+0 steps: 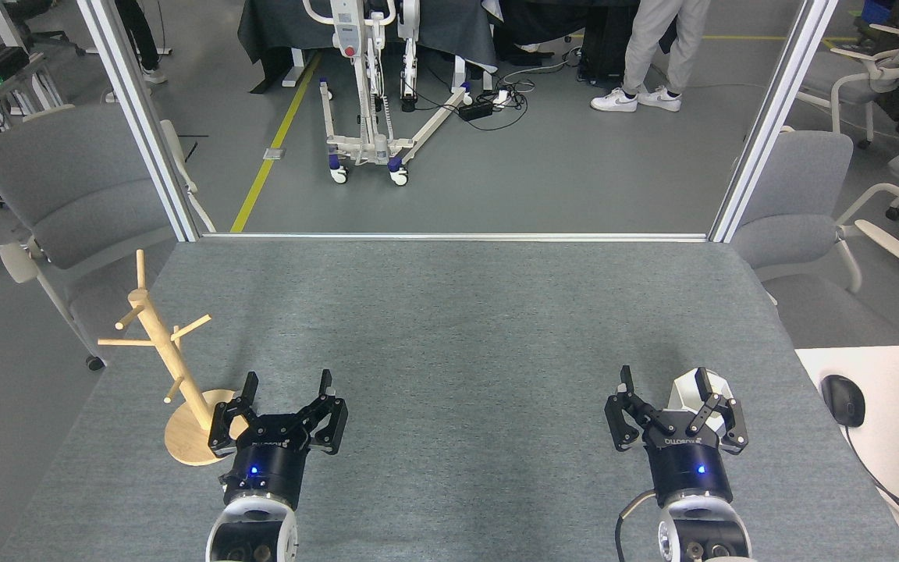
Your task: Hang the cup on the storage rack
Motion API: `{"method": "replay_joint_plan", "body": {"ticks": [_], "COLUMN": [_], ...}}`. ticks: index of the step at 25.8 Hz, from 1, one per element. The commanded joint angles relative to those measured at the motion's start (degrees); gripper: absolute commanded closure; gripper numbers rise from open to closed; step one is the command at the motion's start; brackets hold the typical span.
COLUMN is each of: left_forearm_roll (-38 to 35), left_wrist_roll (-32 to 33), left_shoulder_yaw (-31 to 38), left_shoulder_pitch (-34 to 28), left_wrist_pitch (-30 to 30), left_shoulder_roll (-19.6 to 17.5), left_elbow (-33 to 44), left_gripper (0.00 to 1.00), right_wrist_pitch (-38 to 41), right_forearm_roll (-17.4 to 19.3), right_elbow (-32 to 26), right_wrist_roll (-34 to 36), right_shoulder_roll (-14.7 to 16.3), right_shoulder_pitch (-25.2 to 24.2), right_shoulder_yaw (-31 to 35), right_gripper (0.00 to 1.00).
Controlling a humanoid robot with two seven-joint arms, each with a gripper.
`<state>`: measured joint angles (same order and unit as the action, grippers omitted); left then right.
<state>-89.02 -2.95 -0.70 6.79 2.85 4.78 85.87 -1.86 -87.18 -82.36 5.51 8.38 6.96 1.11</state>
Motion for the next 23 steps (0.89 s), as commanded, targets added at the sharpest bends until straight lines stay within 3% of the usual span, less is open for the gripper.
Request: {"method": "replay_joint_plan", "body": {"ticks": [1, 16, 23], "left_forearm_roll": [0.0, 0.1, 0.1], "left_wrist_roll": [-0.1, 0.9, 0.9], "left_shoulder_yaw": [0.0, -0.3, -0.3], "left_shoulder_pitch": [-0.1, 0.0, 0.0], "left_wrist_pitch": [0.0, -0.1, -0.1], "left_shoulder_roll": [0.3, 0.6, 0.7], "left_elbow": [0.1, 0.8, 0.8], "left_gripper": [0.01, 0.01, 0.01], "right_wrist_pitch": [0.0, -0.1, 1.1], "right_forearm_roll": [0.0, 0.2, 0.5], "right_elbow": [0.0, 0.0, 0.1], "right_wrist_roll": [-0.3, -0.2, -0.1], "right_shoulder_roll": [0.0, -0.3, 0.1], "right_shoulder_pitch": [-0.1, 0.2, -2.9], "right_shoulder_yaw": [-0.1, 0.9, 4.1], "right_gripper": [0.0, 0.0, 0.01]}}
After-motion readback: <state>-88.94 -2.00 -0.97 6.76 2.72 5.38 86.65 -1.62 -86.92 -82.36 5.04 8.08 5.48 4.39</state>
